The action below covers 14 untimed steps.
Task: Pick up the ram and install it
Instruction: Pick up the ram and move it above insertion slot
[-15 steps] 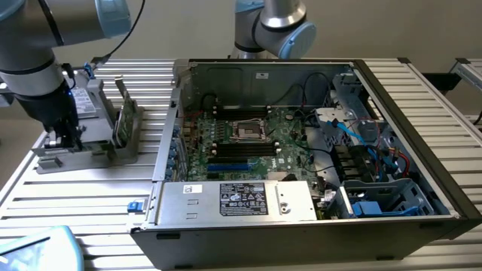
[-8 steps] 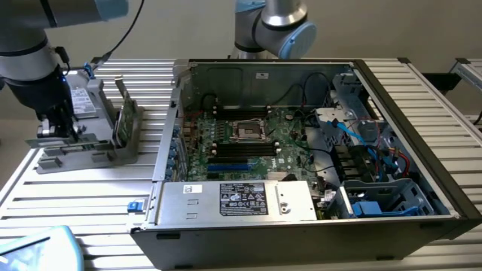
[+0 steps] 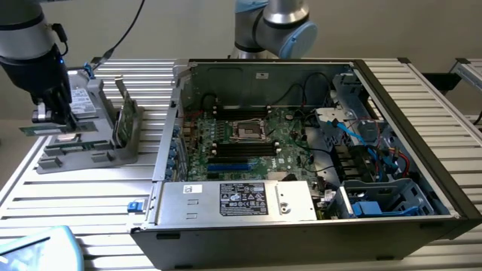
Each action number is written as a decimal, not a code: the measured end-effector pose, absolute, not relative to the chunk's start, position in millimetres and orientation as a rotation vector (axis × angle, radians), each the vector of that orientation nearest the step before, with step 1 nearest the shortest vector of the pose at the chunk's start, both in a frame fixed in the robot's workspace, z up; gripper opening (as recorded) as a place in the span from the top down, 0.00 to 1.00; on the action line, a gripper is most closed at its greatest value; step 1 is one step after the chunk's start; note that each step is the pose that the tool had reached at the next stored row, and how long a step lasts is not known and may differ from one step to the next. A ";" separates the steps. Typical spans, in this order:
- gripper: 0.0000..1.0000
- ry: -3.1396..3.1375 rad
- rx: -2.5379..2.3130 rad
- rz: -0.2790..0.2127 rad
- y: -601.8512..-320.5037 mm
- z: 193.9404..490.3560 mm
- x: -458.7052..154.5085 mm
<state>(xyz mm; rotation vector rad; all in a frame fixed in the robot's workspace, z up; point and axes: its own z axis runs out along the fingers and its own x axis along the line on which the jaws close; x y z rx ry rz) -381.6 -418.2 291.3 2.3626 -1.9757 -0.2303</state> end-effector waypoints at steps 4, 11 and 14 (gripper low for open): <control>0.86 -1.973 2.359 -0.240 -418.7 307.0 -372.6; 0.86 -1.970 2.356 -0.263 -420.5 329.2 -355.0; 0.86 -1.969 2.355 -0.274 -421.2 338.0 -347.8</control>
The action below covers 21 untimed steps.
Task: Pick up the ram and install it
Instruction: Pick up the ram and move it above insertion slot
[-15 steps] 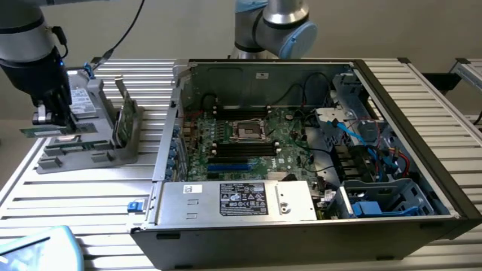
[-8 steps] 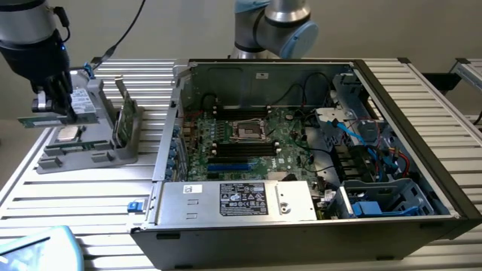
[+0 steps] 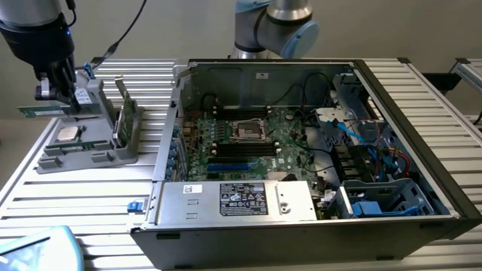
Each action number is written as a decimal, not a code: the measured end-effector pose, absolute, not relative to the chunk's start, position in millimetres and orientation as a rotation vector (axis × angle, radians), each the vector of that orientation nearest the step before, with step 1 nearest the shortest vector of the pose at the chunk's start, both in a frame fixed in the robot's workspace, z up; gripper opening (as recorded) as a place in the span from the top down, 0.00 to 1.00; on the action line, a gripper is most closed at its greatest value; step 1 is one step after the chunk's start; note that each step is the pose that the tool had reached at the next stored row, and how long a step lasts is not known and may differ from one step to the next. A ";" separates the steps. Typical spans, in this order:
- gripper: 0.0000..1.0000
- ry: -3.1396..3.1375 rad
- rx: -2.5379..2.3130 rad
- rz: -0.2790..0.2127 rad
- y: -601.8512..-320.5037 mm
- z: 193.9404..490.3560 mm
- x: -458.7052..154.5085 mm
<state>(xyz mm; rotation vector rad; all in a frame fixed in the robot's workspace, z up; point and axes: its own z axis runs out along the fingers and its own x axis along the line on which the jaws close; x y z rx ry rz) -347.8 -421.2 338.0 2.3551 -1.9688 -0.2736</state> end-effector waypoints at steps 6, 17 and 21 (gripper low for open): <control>0.86 -1.966 2.352 -0.299 -422.5 353.4 -334.8; 0.86 -1.966 2.358 -0.341 -424.9 380.1 -299.2; 0.86 -1.970 2.365 -0.353 -426.7 393.1 -281.1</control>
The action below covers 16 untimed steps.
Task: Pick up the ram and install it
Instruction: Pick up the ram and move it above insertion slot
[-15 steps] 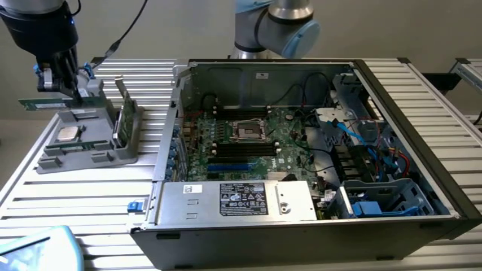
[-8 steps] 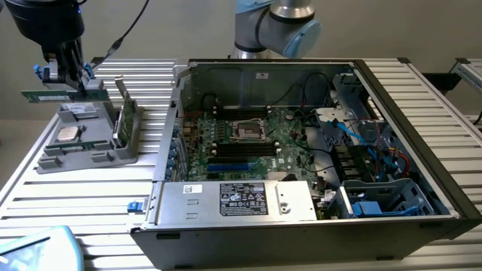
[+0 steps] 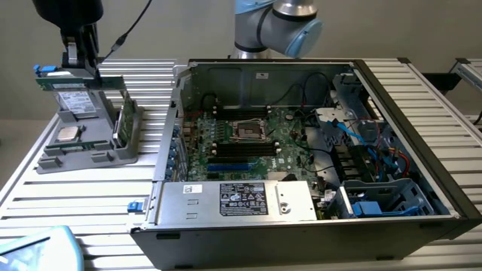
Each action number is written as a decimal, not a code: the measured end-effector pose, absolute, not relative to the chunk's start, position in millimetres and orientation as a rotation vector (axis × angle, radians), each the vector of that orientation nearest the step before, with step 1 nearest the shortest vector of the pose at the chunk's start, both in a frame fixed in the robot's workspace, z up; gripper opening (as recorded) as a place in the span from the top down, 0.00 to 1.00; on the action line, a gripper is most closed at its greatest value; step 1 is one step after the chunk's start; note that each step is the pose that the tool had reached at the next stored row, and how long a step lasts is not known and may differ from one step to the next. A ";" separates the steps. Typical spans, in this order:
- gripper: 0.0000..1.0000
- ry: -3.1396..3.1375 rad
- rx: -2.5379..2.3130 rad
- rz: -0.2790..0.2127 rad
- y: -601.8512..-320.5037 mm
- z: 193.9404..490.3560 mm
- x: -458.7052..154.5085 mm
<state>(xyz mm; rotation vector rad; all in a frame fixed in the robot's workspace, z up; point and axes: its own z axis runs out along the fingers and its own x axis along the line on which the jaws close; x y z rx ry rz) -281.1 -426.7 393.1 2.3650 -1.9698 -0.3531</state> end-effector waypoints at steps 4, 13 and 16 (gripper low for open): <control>0.86 -1.971 2.367 -0.357 -431.7 400.6 -266.5; 0.86 -1.974 2.374 -0.368 -446.6 410.2 -233.2; 0.86 -1.976 2.377 -0.375 -451.8 412.7 -221.3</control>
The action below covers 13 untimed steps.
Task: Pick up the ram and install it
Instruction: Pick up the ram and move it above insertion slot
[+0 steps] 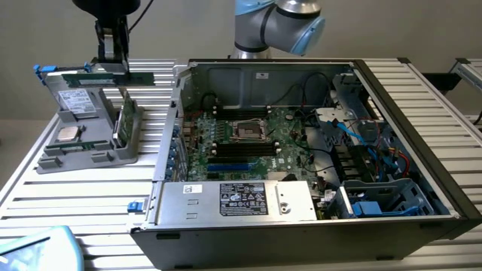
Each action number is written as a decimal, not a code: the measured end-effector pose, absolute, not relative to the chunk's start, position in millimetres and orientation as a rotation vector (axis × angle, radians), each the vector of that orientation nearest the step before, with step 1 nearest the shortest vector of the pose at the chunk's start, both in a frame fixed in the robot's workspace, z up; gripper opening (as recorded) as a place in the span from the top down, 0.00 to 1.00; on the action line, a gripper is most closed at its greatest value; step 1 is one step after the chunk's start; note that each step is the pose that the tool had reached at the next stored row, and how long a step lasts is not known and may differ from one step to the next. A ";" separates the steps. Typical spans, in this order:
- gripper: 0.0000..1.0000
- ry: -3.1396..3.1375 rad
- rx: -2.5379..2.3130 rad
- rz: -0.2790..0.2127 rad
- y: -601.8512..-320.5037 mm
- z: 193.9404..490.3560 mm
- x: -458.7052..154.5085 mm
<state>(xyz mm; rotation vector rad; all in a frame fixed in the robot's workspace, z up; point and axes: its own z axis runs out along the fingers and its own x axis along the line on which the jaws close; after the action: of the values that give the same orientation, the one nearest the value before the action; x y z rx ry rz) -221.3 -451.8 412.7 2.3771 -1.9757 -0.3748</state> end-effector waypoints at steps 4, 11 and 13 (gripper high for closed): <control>0.86 -1.978 2.381 -0.383 -458.3 416.5 -205.3; 0.86 -1.980 2.385 -0.390 -467.6 423.9 -174.8; 0.86 -1.980 2.387 -0.393 -470.0 425.5 -165.8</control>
<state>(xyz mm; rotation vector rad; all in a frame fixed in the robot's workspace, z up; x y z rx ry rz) -165.8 -470.0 425.5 2.3867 -1.9803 -0.3926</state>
